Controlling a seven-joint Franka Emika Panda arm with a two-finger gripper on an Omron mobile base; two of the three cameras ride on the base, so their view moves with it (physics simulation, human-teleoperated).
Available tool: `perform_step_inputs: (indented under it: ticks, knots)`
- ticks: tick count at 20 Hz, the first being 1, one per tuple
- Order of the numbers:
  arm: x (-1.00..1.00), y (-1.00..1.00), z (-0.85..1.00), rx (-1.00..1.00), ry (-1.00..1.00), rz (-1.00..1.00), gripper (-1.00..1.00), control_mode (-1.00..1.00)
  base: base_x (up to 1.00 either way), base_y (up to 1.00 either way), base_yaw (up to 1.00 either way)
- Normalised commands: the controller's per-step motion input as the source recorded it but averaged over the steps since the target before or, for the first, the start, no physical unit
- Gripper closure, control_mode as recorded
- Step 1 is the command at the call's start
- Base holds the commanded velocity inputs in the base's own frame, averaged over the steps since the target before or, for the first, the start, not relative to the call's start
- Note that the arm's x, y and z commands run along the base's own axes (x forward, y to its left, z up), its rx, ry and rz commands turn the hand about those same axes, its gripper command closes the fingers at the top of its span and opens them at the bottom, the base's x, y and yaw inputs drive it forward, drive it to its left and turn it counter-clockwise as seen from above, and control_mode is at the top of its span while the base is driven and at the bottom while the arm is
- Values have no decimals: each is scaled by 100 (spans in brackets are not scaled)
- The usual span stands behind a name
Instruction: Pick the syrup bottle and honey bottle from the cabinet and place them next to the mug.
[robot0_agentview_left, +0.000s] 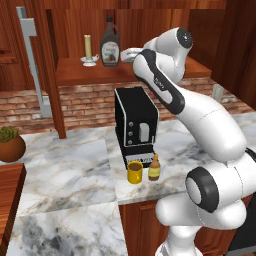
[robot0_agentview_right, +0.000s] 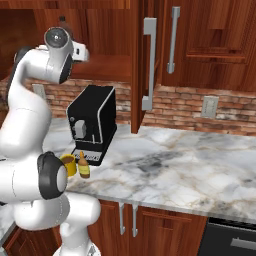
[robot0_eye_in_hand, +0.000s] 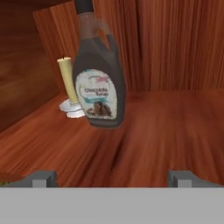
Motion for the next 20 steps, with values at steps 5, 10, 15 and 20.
perform_step_inputs:
  ticks: [5, 10, 15, 20]
  knots:
    - [43, -1, 2, 0, -1, 4, -100, -100, 0, 0, 0]
    - [24, 0, 12, 0, 0, 17, -100, -100, 0, 0, 0]
    - [0, 2, 2, 0, -3, 19, -100, -100, 0, 0, 0]
    - [0, 0, 0, 0, -9, 15, -100, -100, 0, 0, 0]
